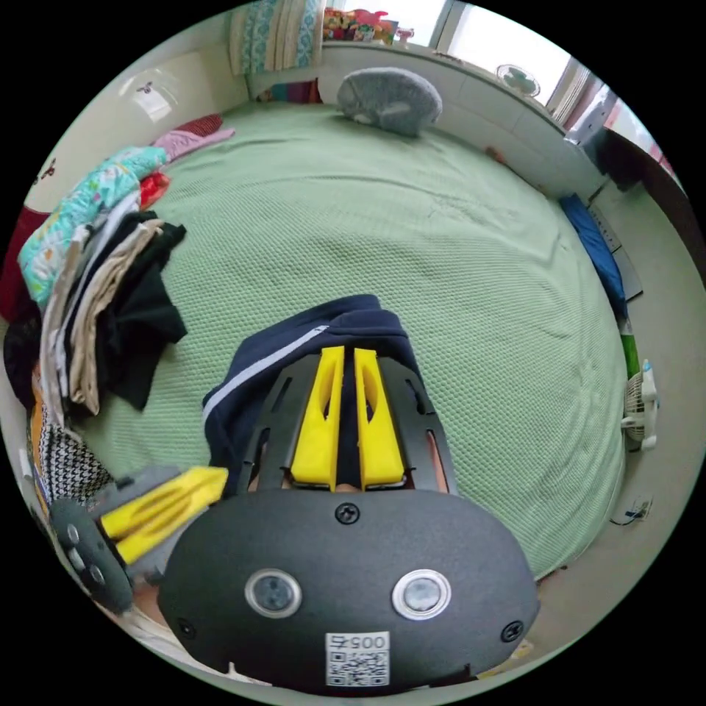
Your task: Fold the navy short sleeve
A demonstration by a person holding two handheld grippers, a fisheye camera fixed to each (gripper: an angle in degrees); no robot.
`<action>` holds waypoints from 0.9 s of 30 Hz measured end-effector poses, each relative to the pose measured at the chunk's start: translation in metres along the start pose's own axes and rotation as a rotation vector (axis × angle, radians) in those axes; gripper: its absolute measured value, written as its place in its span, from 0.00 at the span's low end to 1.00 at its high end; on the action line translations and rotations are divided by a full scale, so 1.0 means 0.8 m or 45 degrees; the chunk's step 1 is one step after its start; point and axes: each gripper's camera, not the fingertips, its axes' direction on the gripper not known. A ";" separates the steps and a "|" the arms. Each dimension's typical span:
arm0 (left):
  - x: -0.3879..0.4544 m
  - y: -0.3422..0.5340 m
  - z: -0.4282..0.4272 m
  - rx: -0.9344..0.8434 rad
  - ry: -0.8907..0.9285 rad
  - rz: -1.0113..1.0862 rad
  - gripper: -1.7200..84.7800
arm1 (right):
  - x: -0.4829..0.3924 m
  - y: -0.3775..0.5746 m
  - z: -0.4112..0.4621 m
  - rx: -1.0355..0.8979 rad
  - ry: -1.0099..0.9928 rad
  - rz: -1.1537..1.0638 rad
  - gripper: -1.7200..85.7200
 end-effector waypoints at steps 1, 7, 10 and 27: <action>-0.005 0.000 -0.003 0.010 -0.005 -0.019 0.03 | 0.006 0.009 -0.011 0.025 0.000 0.003 0.04; -0.036 -0.025 -0.004 0.081 0.067 -0.078 0.10 | 0.086 0.114 -0.056 0.066 0.061 0.076 0.09; -0.034 -0.054 0.022 0.056 0.021 -0.044 0.14 | 0.127 0.161 -0.041 -0.001 -0.003 0.134 0.12; -0.012 -0.116 0.119 -0.117 0.197 -0.138 0.13 | 0.192 0.253 0.014 -0.112 -0.107 0.237 0.11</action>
